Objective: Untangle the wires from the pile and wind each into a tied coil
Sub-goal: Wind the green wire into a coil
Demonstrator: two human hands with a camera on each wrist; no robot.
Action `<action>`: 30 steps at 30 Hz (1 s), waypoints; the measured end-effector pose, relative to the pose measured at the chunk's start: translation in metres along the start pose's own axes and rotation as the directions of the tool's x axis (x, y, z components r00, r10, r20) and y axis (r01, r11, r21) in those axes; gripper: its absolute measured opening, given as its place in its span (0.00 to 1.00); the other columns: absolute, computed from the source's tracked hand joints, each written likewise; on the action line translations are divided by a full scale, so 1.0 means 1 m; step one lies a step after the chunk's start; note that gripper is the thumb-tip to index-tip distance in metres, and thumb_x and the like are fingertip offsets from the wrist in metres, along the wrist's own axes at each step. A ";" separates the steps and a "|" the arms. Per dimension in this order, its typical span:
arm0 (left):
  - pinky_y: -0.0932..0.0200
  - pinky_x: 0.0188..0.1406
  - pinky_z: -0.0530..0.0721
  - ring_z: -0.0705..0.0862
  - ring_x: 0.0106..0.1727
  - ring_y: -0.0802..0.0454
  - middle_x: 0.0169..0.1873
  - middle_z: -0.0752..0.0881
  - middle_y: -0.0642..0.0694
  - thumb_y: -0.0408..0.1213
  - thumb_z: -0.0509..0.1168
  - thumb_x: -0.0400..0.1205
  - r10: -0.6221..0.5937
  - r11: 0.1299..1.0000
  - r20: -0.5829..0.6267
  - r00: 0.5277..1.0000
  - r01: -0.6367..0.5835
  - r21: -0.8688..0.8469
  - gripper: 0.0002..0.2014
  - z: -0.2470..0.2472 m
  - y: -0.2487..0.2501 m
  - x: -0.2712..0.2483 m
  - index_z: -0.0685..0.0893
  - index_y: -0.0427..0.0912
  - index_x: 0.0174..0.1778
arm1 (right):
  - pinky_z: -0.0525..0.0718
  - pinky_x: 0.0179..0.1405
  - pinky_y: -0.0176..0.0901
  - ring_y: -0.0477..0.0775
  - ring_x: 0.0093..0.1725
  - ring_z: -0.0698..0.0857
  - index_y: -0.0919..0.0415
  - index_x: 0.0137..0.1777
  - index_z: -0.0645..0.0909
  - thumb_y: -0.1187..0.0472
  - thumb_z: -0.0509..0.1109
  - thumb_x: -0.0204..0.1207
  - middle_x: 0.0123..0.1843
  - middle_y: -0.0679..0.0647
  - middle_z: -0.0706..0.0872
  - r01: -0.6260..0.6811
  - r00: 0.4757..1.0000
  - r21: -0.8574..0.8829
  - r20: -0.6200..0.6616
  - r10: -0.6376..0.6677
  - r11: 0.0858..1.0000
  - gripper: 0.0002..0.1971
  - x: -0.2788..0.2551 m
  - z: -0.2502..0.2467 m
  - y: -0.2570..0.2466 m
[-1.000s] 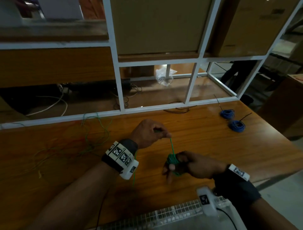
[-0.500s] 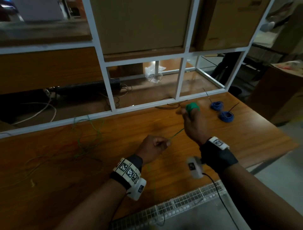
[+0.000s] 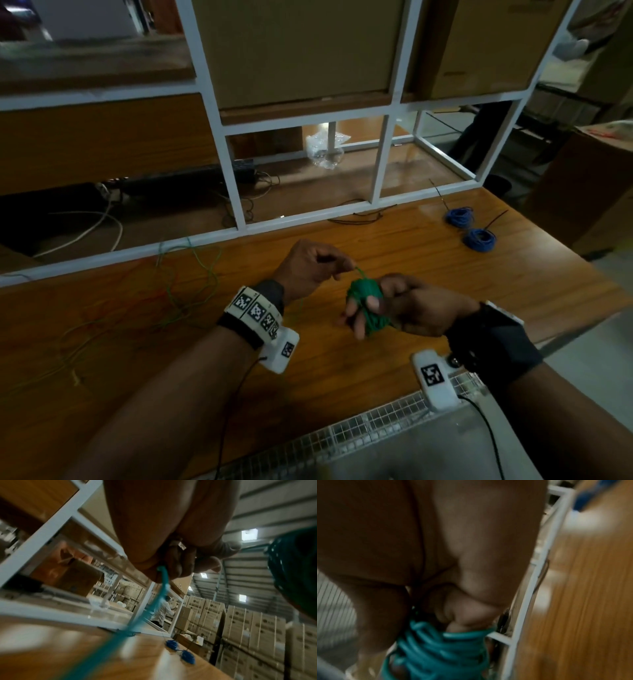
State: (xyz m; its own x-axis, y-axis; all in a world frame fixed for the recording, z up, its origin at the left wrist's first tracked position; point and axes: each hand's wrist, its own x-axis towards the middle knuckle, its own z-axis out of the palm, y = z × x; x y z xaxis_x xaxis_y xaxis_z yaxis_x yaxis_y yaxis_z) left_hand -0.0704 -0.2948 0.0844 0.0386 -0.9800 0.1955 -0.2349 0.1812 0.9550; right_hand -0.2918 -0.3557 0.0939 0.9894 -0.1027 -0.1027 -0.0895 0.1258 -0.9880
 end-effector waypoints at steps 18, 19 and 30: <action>0.52 0.34 0.87 0.85 0.37 0.54 0.38 0.90 0.54 0.57 0.65 0.82 -0.041 0.702 -0.259 0.965 0.212 0.680 0.13 0.028 -0.023 -0.013 0.91 0.55 0.46 | 0.66 0.29 0.36 0.54 0.35 0.78 0.61 0.47 0.77 0.51 0.58 0.92 0.37 0.51 0.78 -0.611 0.547 -0.623 -0.778 -0.308 0.488 0.17 0.020 -0.049 -0.006; 0.54 0.33 0.86 0.85 0.36 0.55 0.38 0.90 0.55 0.57 0.66 0.82 -0.001 0.690 -0.273 0.962 0.199 0.696 0.13 0.019 -0.021 -0.011 0.91 0.56 0.44 | 0.69 0.30 0.36 0.53 0.34 0.80 0.58 0.43 0.76 0.44 0.56 0.91 0.36 0.51 0.79 -0.629 0.625 -0.620 -0.762 -0.171 0.469 0.21 0.015 -0.048 -0.003; 0.67 0.33 0.82 0.86 0.35 0.64 0.34 0.90 0.58 0.41 0.77 0.76 0.026 0.979 -0.199 0.980 0.015 0.202 0.02 -0.025 0.016 0.024 0.93 0.47 0.42 | 0.73 0.78 0.65 0.64 0.68 0.84 0.65 0.66 0.83 0.57 0.62 0.90 0.61 0.64 0.90 -0.010 0.990 -0.210 -0.140 -0.020 0.978 0.14 -0.007 0.007 -0.012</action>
State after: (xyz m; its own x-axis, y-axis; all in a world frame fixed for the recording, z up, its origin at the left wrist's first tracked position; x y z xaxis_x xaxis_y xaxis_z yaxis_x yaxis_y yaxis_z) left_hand -0.0492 -0.3133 0.1102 0.2256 -0.9387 0.2606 -0.4255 0.1457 0.8932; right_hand -0.2973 -0.3498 0.1071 0.9652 -0.2427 -0.0976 -0.1209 -0.0831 -0.9892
